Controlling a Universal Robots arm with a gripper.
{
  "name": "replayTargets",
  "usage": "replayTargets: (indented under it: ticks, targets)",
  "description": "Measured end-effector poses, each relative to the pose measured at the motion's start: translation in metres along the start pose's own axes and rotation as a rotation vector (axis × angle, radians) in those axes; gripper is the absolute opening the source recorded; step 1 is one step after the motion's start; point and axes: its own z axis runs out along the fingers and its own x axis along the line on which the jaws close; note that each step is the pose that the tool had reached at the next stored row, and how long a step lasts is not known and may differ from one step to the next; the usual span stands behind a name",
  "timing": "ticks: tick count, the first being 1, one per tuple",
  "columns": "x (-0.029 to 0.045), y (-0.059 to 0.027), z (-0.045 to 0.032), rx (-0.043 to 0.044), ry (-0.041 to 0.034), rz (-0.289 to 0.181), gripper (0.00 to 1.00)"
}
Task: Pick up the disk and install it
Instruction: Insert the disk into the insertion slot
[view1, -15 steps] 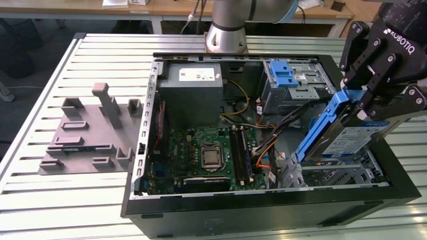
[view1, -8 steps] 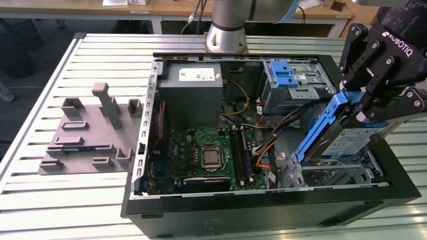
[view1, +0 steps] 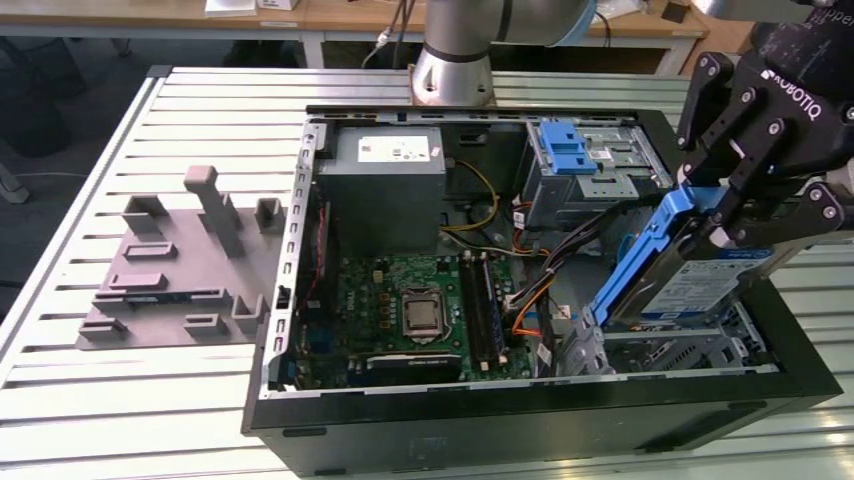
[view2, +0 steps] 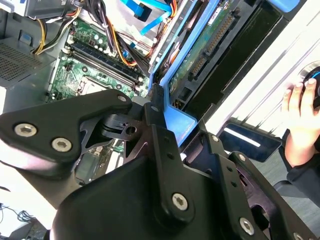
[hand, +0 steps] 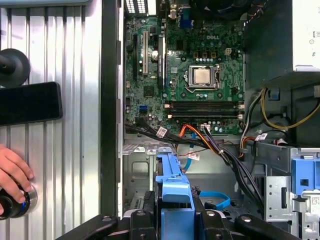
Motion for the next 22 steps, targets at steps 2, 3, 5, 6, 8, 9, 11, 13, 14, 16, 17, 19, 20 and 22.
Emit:
replayTargets:
  ticks: [2, 3, 5, 6, 8, 9, 11, 13, 14, 16, 17, 19, 20, 22]
  targets:
    - [0.0000, 0.0000, 0.0010, 0.0000, -0.0001, 0.000, 0.36]
    - [0.0000, 0.0000, 0.0015, 0.0000, -0.0001, 0.000, 0.36]
    - [0.0001, -0.0001, 0.0025, 0.0000, -0.0001, 0.000, 0.36]
    - [0.0001, -0.0001, 0.0030, 0.0000, 0.0000, 0.000, 0.36]
    - [0.0001, -0.0001, 0.0040, 0.0000, -0.0001, 0.000, 0.36]
    - [0.0001, -0.0001, 0.0044, 0.0000, 0.0000, 0.000, 0.36]
    - [0.0001, -0.0001, 0.0054, 0.0000, -0.0001, 0.000, 0.36]
    - [0.0002, -0.0002, 0.0064, 0.0000, 0.0000, 0.000, 0.36]
    - [0.0002, -0.0002, 0.0070, 0.0000, -0.0001, 0.000, 0.36]
    - [0.0002, -0.0002, 0.0080, 0.0000, -0.0001, 0.000, 0.36]
    - [0.0002, -0.0002, 0.0084, 0.0000, -0.0001, 0.000, 0.36]
    - [0.0002, -0.0003, 0.0093, 0.0000, 0.0000, 0.000, 0.36]
    - [0.0002, -0.0003, 0.0098, 0.0000, 0.0000, 0.000, 0.36]
    - [0.0003, -0.0003, 0.0108, 0.0000, -0.0001, 0.000, 0.36]
